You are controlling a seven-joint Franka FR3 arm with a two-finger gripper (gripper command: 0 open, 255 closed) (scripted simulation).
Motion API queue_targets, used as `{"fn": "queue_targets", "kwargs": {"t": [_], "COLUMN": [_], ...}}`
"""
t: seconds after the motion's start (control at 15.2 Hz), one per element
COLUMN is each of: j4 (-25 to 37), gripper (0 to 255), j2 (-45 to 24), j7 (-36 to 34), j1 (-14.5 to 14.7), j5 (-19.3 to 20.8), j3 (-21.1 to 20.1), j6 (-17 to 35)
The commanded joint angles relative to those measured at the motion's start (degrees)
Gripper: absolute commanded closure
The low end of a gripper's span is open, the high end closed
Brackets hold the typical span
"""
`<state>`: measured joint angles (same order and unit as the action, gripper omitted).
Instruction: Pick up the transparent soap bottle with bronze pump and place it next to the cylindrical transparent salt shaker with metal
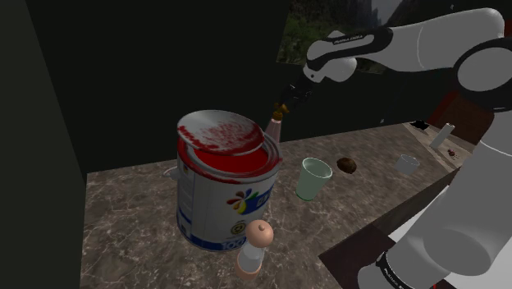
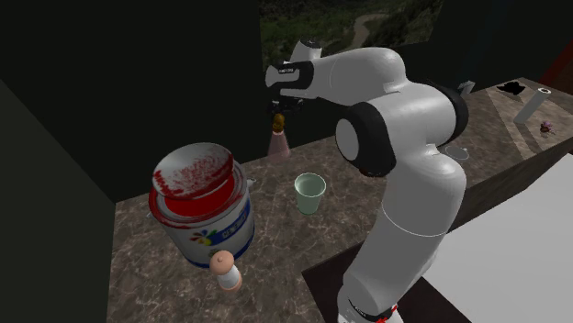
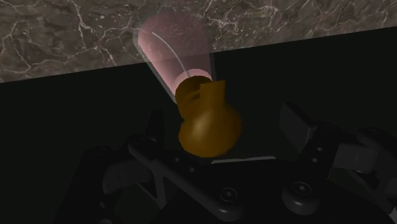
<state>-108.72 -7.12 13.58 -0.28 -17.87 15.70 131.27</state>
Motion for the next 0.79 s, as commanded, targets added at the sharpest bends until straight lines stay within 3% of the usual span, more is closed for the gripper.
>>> {"fn": "queue_targets", "kwargs": {"t": [0.0, 0.73], "j4": [1.10, 0.88], "gripper": [0, 0], "j2": [-2.15, -5.61], "j7": [1.20, 2.38], "j1": [-0.40, -0.41], "j5": [-1.45, -3.36], "j3": [-0.05, -0.78], "j6": [1.01, 4.48]}}
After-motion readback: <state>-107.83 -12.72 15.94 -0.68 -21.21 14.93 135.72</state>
